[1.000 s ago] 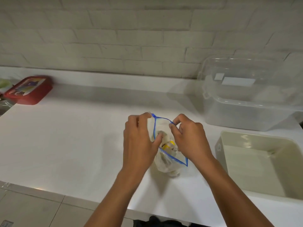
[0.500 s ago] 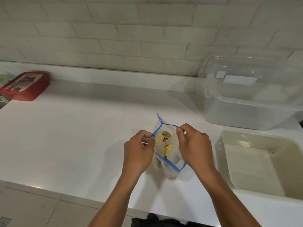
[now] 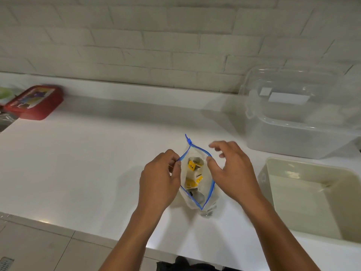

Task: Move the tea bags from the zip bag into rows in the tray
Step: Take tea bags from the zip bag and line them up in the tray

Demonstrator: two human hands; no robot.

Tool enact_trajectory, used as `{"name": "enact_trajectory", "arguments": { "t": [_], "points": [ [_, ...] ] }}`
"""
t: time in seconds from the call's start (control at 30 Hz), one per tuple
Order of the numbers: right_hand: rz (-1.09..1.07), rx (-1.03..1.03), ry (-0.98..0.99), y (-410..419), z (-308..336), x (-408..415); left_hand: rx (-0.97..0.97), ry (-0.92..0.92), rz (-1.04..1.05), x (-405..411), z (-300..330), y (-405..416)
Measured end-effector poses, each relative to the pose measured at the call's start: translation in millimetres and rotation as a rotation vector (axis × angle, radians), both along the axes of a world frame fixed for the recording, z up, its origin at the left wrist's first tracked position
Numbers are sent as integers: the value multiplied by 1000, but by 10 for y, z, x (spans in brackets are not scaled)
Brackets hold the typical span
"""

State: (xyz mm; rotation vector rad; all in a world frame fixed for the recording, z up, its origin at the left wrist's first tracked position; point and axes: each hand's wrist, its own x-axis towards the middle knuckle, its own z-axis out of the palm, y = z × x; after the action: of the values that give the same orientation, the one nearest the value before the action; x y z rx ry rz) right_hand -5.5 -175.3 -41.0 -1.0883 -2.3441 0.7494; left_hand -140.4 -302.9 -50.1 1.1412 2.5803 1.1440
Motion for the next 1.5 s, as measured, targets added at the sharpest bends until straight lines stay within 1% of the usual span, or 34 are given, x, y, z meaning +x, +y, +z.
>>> {"name": "enact_trajectory", "arguments": {
  "t": [0.07, 0.13, 0.2, 0.27, 0.37, 0.43, 0.5, 0.6, 0.73, 0.83, 1.03, 1.13, 1.23, 1.3, 1.4, 1.43, 1.5],
  "points": [
    [128, -65, 129, 71, 105, -74, -21, 66, -44, -7, 9, 24],
    [245, -49, 153, 146, 222, -169, -40, 106, -67, -10, 16, 44],
    [324, -42, 69, 240, 285, -263, -69, 112, -90, -13, 13, 69],
    [372, -86, -20, 309, 313, -335, -95, 95, -109, -3, 23, 105],
    [442, -145, -61, 311, 328, -391, -58, 4, -120, 38, 53, 163],
    [447, -179, -64, 291, 330, -399, -16, -79, -108, 76, 72, 192],
    [432, -203, -67, 291, 314, -397, -6, -113, -80, 100, 77, 207],
    [410, -173, -87, 331, 267, -389, -22, -92, -63, 114, 46, 211],
    [418, -54, -134, 364, 251, -380, -69, -30, -54, 146, 33, 215],
    [381, 13, -162, 363, 212, -376, -65, -19, -4, 163, 39, 221],
    [338, 12, -137, 410, 144, -379, -60, -1, -17, 170, 19, 227],
    [322, -15, -111, 394, 161, -397, -20, -25, -20, 181, 11, 250],
    [285, -137, -43, 348, 187, -373, 85, -143, -36, 190, 40, 261],
    [237, -306, 52, 270, 161, -331, 152, -301, -24, 174, 59, 264],
    [131, -544, 206, 135, 95, -252, 188, -498, -10, 134, 46, 260],
    [110, -615, 242, 97, 77, -214, 197, -546, -14, 121, 38, 257],
    [113, -715, 253, 40, 33, -143, 220, -641, -23, 107, 34, 256]
  ]
}}
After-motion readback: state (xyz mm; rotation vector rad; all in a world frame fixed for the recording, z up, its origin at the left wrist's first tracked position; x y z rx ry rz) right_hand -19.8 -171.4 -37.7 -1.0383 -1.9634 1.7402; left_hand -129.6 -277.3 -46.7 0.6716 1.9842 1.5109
